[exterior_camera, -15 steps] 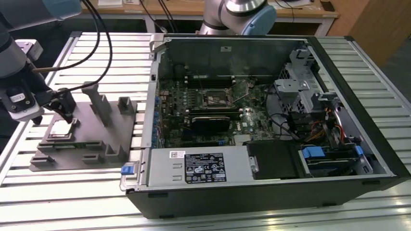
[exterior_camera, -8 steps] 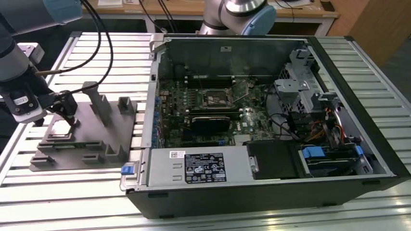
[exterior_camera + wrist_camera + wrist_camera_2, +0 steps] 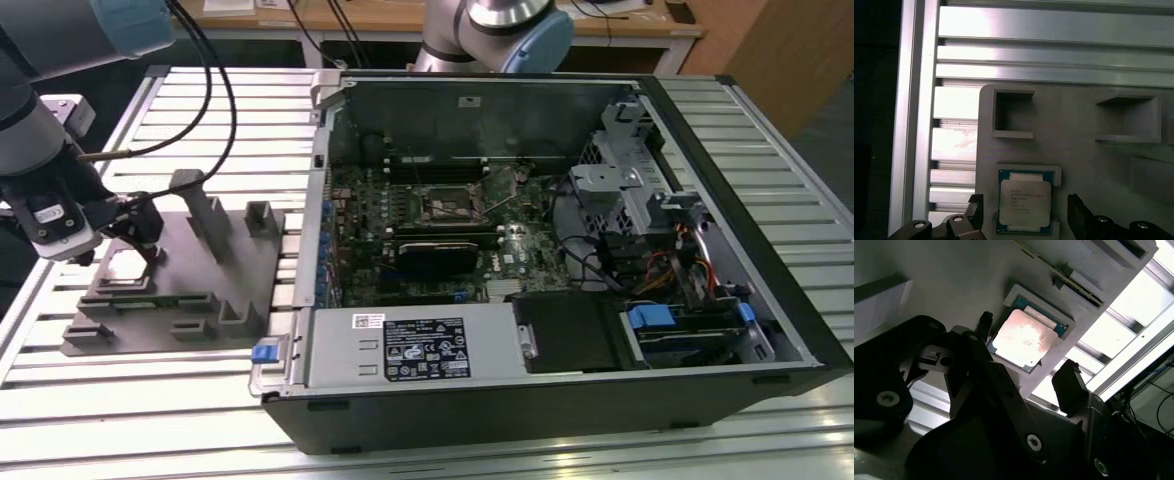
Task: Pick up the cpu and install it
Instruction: 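Pick up the cpu and move it towards the insertion slot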
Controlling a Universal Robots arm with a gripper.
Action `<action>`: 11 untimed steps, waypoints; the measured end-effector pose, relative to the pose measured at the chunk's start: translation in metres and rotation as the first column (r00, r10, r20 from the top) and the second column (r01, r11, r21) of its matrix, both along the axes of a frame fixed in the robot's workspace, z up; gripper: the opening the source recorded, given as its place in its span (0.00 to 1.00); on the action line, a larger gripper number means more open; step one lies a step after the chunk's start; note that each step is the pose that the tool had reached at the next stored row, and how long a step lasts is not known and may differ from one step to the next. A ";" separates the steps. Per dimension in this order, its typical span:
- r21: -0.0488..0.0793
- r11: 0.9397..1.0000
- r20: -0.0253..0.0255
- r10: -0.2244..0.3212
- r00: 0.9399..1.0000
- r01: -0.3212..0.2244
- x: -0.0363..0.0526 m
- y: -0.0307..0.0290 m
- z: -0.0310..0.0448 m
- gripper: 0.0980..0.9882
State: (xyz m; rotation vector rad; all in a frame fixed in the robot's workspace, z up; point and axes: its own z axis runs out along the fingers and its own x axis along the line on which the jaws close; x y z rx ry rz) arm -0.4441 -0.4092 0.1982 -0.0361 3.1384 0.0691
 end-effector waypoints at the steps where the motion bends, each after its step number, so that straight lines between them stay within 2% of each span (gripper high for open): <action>1: 0.000 1.000 0.000 0.000 1.000 0.000 0.0000 0.0000 -0.0011 0.74; 11: 0.001 1.000 0.000 0.000 1.000 0.000 -0.0009 0.0000 -0.0078 0.74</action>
